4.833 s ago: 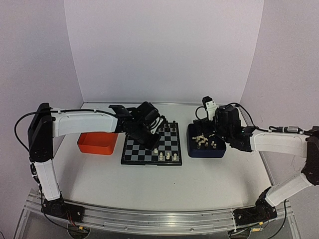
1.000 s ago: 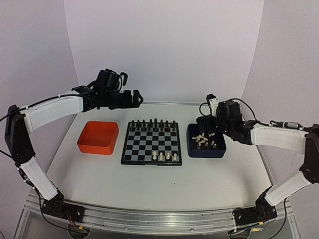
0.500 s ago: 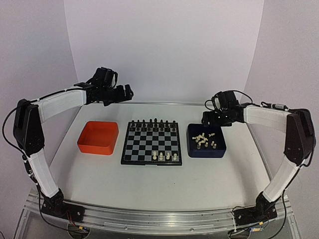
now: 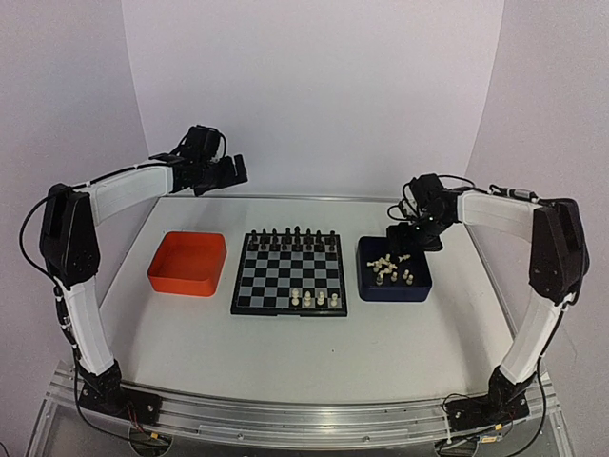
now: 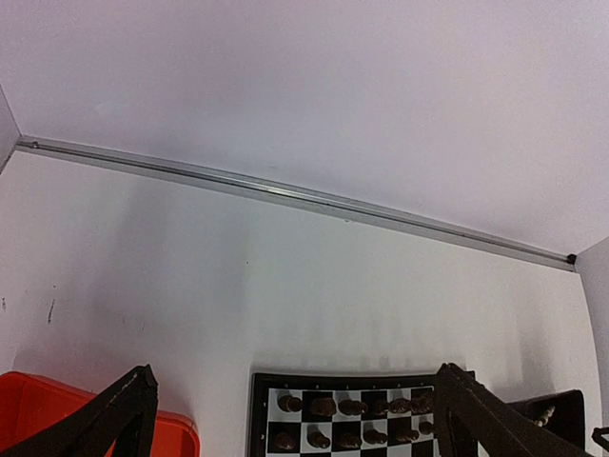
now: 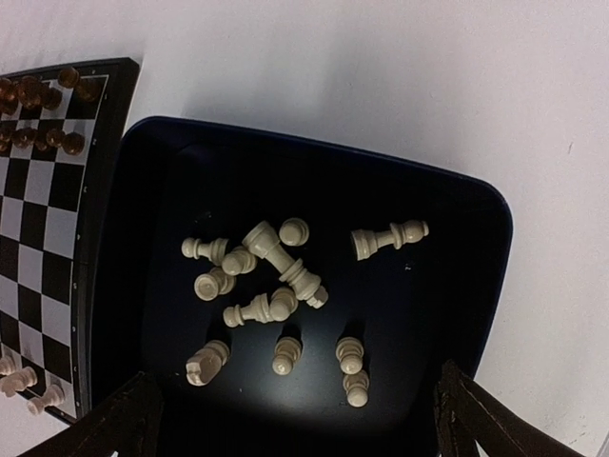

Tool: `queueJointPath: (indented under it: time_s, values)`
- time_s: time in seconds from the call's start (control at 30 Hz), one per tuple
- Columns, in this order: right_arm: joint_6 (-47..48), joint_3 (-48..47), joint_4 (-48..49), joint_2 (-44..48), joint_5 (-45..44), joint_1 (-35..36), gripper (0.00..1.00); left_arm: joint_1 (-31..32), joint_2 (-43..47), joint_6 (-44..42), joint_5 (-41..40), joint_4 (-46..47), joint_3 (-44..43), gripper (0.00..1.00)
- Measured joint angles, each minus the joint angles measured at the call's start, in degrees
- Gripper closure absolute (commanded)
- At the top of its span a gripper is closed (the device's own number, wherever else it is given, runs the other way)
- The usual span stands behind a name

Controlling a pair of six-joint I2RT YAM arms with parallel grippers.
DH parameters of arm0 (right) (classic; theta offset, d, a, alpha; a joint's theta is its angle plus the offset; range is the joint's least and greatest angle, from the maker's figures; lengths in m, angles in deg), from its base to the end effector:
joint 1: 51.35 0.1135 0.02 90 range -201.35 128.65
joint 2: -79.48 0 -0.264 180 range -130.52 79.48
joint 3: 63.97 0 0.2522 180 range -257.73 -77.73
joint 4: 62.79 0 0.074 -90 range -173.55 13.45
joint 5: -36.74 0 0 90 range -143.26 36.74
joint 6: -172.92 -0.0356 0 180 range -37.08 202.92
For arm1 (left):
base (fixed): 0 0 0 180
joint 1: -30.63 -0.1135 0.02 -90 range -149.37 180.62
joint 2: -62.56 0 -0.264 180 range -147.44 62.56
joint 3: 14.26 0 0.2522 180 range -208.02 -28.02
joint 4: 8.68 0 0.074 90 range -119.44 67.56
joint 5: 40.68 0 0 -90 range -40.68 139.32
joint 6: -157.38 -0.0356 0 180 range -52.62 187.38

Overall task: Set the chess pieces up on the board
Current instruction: Pick up the chess piece from the storage box.

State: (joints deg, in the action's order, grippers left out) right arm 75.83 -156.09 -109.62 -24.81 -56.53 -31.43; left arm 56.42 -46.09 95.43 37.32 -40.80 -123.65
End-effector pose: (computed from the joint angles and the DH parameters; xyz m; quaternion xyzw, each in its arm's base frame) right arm 0.3656 0.1303 0.2223 -0.1000 0.9581 0.0356 0.2662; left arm 0.4080 -0.1889 0.3102 -0.0683 0.8660 -0.1392 0.4754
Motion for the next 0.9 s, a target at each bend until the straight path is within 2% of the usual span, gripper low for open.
queueJointPath:
  time_s: [0.53,0.7,0.9]
  values:
    - [1.45,-3.80,-3.29,-4.54,0.68,0.00,0.08,-1.51,-3.27,-1.27,-0.25,7.24,-0.66,0.00]
    - [2.24,-5.39,-3.63,-7.19,0.30,-0.37,0.25,-2.05,-3.25,-1.25,-0.18,9.18,-0.66,0.00]
    - [3.25,-8.14,-4.05,-9.17,1.10,-2.08,0.39,-2.25,-3.27,-1.14,0.36,9.49,-0.66,0.00]
